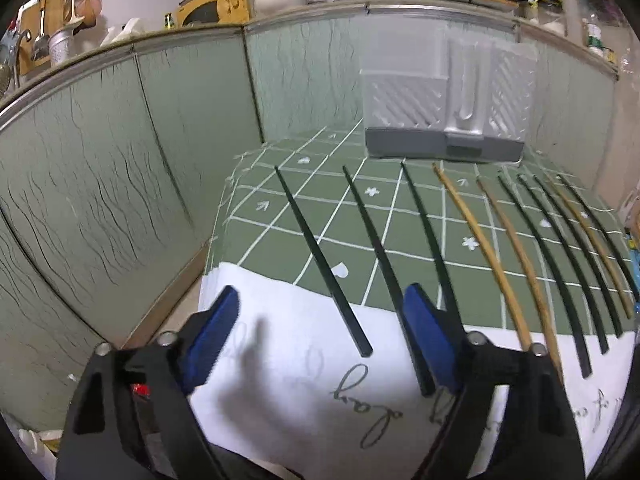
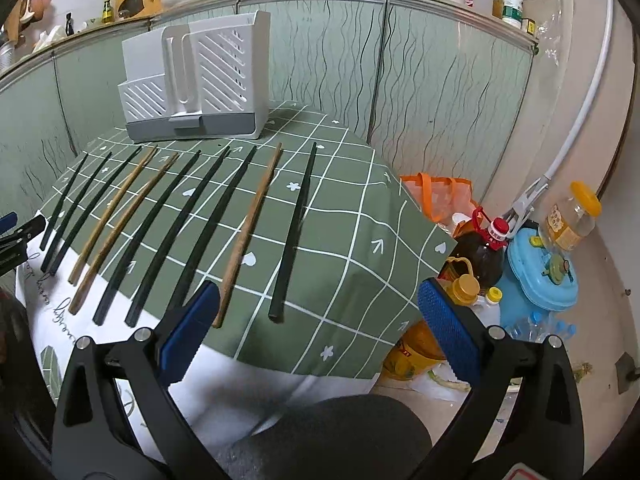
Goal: Organize utensils
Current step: 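Grasp a black chopstick with the left tool while the right tool grasps another black chopstick, then lift the black chopstick with the left tool while the right tool lifts its chopstick toward the holder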
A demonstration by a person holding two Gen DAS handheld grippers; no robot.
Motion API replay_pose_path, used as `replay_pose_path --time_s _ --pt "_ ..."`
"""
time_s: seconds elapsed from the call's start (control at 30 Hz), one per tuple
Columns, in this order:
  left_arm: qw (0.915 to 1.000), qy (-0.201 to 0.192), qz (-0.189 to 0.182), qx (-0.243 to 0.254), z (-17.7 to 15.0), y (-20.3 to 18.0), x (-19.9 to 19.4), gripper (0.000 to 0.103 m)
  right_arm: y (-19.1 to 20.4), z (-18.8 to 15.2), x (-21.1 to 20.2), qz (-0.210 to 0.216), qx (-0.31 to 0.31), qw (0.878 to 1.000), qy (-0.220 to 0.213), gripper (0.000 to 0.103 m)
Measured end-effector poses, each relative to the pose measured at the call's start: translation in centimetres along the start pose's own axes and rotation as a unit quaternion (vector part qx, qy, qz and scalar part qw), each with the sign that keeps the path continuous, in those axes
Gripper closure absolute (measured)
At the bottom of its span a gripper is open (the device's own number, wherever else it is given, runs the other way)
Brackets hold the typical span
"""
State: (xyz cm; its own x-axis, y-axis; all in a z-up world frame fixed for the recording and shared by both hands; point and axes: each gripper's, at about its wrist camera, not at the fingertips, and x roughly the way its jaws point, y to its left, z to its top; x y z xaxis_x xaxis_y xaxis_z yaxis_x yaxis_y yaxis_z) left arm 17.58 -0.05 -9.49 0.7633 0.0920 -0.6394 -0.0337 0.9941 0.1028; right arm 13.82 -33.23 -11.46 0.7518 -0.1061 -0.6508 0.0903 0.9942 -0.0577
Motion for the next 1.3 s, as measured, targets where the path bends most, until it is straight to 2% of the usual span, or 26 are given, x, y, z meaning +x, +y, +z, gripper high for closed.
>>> replay_pose_path --time_s 0.07,0.17,0.27,0.4,0.47,0.7,0.83,0.97,1.3 --pt "0.9999 0.010 0.003 -0.003 -0.1 -0.2 0.8 0.036 0.1 0.1 0.4 0.002 -0.001 1.000 -0.002 0.008" --pt "0.9998 0.017 0.004 -0.009 -0.3 -0.3 1.5 0.043 0.5 0.3 0.8 0.000 -0.004 1.000 -0.008 0.008" --pt "0.9996 0.024 0.004 -0.017 -0.4 -0.4 2.0 0.047 0.7 0.5 1.3 -0.001 -0.002 1.000 -0.009 0.017" --pt "0.9995 0.022 0.008 -0.021 -0.4 -0.5 2.3 0.047 0.6 0.7 2.2 0.002 0.008 1.000 0.003 0.034" --pt "0.9994 0.020 0.012 -0.026 -0.5 -0.5 2.4 0.055 0.8 0.8 2.7 0.002 0.008 1.000 0.011 0.043" --pt "0.9989 0.018 0.023 -0.036 -0.7 -0.3 2.5 0.069 1.5 0.7 4.6 -0.005 0.009 0.999 0.042 0.079" --pt "0.9986 0.018 0.025 -0.044 -0.7 -0.1 2.6 0.085 1.7 0.6 4.8 -0.006 0.013 0.999 0.042 0.095" --pt "0.9984 0.016 0.022 -0.050 -0.8 0.2 2.4 0.094 1.8 0.5 4.8 -0.011 0.017 0.999 0.042 0.097" --pt "0.9985 0.020 0.008 -0.050 -0.6 0.4 2.0 0.095 1.2 0.7 4.2 -0.003 0.039 0.999 0.034 0.097"
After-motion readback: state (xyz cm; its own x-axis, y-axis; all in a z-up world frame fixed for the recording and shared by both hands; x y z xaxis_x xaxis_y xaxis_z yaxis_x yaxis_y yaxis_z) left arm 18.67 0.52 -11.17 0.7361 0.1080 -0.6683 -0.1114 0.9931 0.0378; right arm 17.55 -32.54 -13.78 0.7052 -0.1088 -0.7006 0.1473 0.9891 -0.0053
